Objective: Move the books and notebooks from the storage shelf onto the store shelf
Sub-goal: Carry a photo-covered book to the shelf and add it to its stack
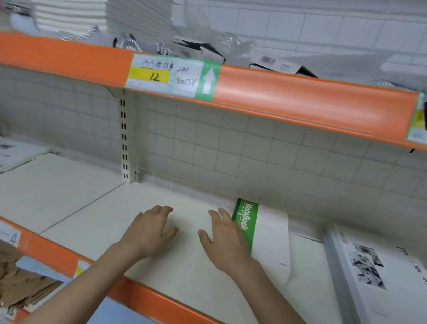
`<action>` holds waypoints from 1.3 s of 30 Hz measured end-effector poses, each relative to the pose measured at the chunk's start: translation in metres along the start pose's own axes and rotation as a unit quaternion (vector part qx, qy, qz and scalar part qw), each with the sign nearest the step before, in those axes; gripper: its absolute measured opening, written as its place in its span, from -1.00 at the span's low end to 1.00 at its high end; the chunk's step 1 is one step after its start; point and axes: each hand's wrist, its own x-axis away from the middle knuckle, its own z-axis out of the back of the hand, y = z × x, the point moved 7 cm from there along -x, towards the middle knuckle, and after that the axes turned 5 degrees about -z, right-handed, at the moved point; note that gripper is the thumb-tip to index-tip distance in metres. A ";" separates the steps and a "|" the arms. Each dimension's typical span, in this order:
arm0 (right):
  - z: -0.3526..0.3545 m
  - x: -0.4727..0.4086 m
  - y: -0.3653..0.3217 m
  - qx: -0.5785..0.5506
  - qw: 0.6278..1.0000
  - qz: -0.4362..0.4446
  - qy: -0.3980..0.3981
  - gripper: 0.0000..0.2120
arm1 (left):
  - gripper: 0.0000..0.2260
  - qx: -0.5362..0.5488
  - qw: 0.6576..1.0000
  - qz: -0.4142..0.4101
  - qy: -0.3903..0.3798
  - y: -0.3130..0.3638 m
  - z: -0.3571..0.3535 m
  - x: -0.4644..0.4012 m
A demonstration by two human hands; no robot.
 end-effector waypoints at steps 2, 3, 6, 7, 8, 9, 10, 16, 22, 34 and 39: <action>-0.008 -0.007 -0.019 0.000 1.000 0.019 -0.011 -0.45 | -0.51 -0.013 1.000 0.014 0.003 -0.017 0.009 0.006; -0.013 -0.010 -0.029 -0.003 0.999 0.027 -0.016 -0.45 | -0.50 -0.019 1.000 0.021 0.004 -0.026 0.013 0.010; -0.026 -0.017 -0.062 -0.005 0.998 0.055 -0.024 -0.45 | -0.50 -0.035 0.999 0.041 0.006 -0.056 0.024 0.020; -0.031 -0.019 -0.074 -0.003 0.998 0.064 -0.027 -0.45 | -0.49 -0.034 0.998 0.047 0.006 -0.067 0.027 0.024; -0.036 -0.021 -0.085 -0.001 0.997 0.070 -0.032 -0.44 | -0.49 -0.030 0.998 0.053 0.008 -0.078 0.030 0.027; -0.042 -0.023 -0.095 0.000 0.996 0.075 -0.038 -0.44 | -0.49 -0.026 0.998 0.058 0.011 -0.089 0.033 0.030; -0.049 -0.025 -0.106 -0.001 0.996 0.079 -0.046 -0.44 | -0.49 -0.023 0.998 0.061 0.014 -0.099 0.037 0.033; -0.084 -0.041 -0.164 -0.013 0.993 0.090 -0.082 -0.39 | -0.44 -0.077 0.994 0.077 0.004 -0.165 0.062 0.048; -0.112 -0.060 -0.232 -0.007 0.989 0.113 -0.091 -0.38 | -0.42 -0.091 0.990 0.104 0.000 -0.239 0.091 0.062; -0.186 -0.088 -0.401 -0.031 0.976 0.185 -0.114 -0.32 | -0.41 -0.140 0.980 0.141 0.010 -0.383 0.169 0.118; -0.205 -0.093 -0.448 -0.043 0.970 0.199 -0.129 -0.34 | -0.44 -0.149 0.974 0.171 0.013 -0.425 0.190 0.132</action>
